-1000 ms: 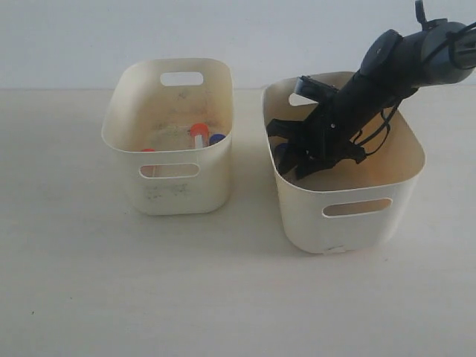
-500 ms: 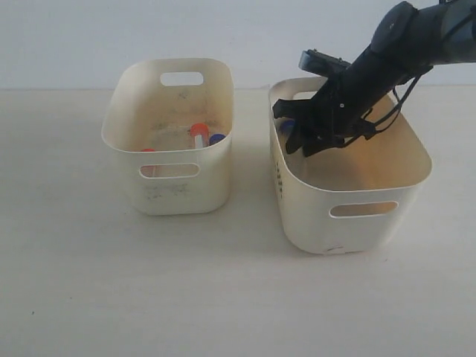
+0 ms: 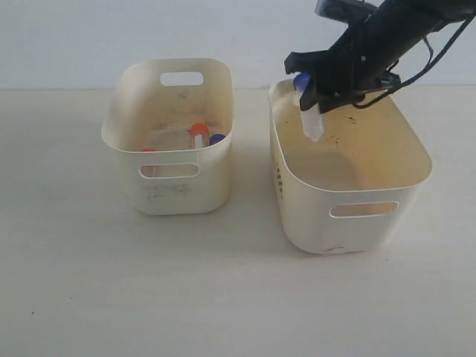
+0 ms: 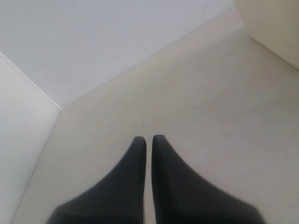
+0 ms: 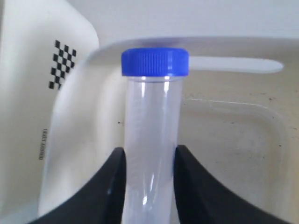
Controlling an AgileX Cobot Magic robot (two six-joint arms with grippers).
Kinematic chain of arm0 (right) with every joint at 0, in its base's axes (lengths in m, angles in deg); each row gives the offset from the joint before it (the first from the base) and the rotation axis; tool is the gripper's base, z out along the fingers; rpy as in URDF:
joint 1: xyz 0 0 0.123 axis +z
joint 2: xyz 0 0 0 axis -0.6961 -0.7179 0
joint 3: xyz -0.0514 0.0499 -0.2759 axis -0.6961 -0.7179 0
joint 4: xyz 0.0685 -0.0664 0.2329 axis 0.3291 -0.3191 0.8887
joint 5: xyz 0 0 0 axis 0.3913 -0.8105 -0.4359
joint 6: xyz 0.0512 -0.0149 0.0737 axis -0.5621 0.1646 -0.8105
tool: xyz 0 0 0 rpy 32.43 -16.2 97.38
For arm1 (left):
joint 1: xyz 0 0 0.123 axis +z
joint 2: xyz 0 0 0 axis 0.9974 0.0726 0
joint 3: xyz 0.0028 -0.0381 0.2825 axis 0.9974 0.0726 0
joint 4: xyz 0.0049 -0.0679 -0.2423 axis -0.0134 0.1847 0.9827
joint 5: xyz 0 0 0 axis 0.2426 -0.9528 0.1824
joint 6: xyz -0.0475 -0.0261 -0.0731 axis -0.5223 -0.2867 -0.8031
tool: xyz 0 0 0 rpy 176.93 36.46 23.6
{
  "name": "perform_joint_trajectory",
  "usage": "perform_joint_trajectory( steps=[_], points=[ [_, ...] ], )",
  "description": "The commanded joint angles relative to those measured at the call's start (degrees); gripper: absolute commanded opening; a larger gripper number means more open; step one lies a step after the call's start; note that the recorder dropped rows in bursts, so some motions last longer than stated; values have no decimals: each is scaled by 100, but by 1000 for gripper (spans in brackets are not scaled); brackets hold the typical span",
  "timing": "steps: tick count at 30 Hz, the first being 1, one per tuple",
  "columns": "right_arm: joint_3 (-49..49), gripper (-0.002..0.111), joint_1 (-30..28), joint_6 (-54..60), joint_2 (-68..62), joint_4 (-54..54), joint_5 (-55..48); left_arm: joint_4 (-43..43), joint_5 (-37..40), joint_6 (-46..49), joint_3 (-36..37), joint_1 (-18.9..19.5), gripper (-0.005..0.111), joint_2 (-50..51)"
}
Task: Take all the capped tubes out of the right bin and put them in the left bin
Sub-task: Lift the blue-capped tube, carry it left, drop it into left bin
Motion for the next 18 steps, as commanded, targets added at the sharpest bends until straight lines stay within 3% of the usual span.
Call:
perform_joint_trajectory(
  steps=[1,4,8,14,18],
  points=[
    [11,0,-19,-197,597,-100,90,16,-28,4,-22,-6,4,20],
    [11,0,-19,-243,1016,43,90,16,-28,4,-22,-6,4,20],
    [11,0,116,266,1290,1609,167,16,-28,4,-22,-6,4,20],
    [11,0,1483,345,968,1931,1725,16,-28,4,-22,-6,4,20],
    [11,0,1957,363,535,1931,2097,16,-28,4,-22,-6,4,20]
  ],
)
